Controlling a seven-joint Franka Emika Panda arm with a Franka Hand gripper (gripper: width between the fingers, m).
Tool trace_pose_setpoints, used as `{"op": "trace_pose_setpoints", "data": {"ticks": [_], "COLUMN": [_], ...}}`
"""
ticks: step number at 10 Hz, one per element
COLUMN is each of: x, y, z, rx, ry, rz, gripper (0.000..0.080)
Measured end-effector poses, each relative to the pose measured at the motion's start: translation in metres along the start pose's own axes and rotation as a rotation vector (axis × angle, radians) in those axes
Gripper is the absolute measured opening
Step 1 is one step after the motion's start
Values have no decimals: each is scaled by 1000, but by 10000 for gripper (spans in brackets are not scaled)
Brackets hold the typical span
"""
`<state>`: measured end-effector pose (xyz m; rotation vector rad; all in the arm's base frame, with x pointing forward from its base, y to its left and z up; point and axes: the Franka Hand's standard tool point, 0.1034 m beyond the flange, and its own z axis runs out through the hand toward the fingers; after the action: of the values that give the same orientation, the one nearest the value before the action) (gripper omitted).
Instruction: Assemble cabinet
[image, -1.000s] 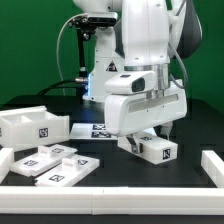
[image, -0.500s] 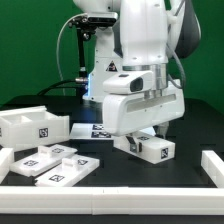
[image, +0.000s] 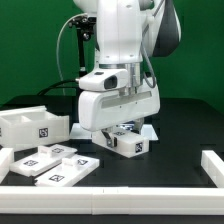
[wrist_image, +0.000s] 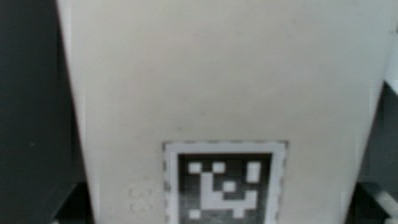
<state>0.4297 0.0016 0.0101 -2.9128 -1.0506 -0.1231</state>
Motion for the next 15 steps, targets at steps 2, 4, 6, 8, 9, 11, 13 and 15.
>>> {"op": "trace_pose_setpoints", "data": {"ticks": [2, 4, 6, 8, 9, 11, 13, 15], "x": [0, -1, -13, -11, -13, -14, -15, -34], "y": [0, 0, 8, 21, 19, 17, 17, 41], "z": [0, 0, -31, -62, -56, -53, -53, -70], "rx": [0, 3, 34, 16, 19, 24, 25, 42], "ry": [-1, -3, -49, -41, -43, -48, -49, -66], "rz": [0, 3, 44, 60, 58, 59, 59, 3], "gripper": [558, 725, 795, 797, 797, 797, 797, 797]}}
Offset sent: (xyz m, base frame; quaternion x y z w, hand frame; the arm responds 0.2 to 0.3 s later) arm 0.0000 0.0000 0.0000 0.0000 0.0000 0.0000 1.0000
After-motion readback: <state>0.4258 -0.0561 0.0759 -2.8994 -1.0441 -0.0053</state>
